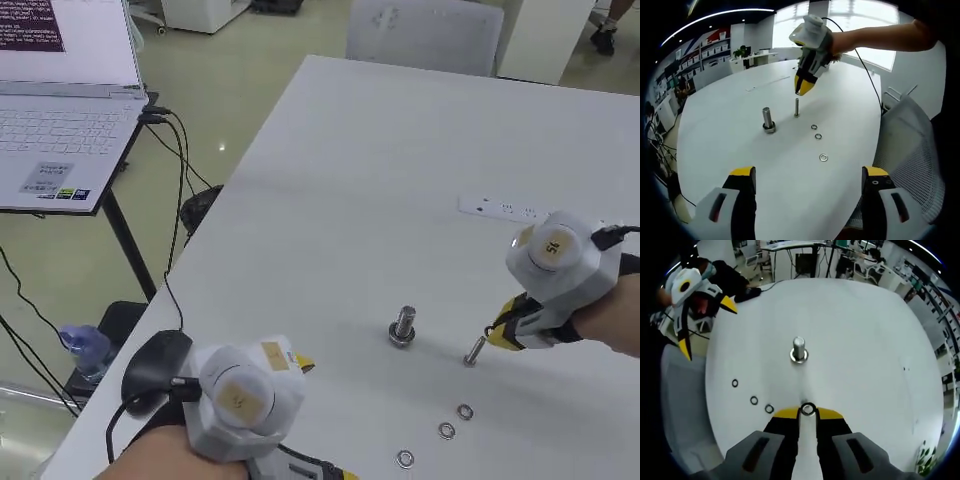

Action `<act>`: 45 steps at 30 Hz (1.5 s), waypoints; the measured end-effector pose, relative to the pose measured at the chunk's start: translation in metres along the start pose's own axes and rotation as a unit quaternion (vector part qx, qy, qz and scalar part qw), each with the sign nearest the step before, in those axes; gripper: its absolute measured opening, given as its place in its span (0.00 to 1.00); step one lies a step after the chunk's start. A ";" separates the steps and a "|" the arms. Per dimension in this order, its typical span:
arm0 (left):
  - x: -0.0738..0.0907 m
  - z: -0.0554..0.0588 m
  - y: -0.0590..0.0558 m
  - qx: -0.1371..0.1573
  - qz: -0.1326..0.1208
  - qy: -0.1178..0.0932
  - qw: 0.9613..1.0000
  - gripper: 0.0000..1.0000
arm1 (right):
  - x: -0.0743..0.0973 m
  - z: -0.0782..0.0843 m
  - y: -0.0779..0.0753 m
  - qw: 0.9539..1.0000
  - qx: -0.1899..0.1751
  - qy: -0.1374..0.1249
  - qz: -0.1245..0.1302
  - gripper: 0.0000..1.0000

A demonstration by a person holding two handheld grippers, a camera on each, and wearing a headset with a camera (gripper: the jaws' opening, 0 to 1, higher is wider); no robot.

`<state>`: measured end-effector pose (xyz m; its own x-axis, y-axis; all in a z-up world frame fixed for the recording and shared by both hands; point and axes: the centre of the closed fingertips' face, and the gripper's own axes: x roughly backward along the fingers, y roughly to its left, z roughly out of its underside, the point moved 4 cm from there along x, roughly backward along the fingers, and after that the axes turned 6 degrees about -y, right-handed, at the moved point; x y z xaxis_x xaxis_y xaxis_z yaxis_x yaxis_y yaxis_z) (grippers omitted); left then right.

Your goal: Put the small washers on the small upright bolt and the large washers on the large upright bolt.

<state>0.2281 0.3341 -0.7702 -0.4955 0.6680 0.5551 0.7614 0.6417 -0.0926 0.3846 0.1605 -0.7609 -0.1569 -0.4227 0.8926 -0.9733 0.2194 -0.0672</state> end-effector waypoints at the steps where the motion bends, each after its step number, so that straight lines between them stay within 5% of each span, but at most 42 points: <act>1: 0.000 0.000 0.000 0.000 0.000 0.001 1.000 0.87 | -0.002 0.000 0.000 1.000 0.001 0.003 -0.001 0.13; 45: 0.000 0.013 0.002 0.009 0.011 0.008 1.000 0.84 | -0.051 0.017 -0.007 0.997 0.025 0.063 -0.031 0.13</act>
<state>0.2242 0.3402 -0.7810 -0.4717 0.6763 0.5657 0.7641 0.6338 -0.1206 0.3965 0.1660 -0.8133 -0.0774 -0.3192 0.9445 -0.9882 0.1502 -0.0302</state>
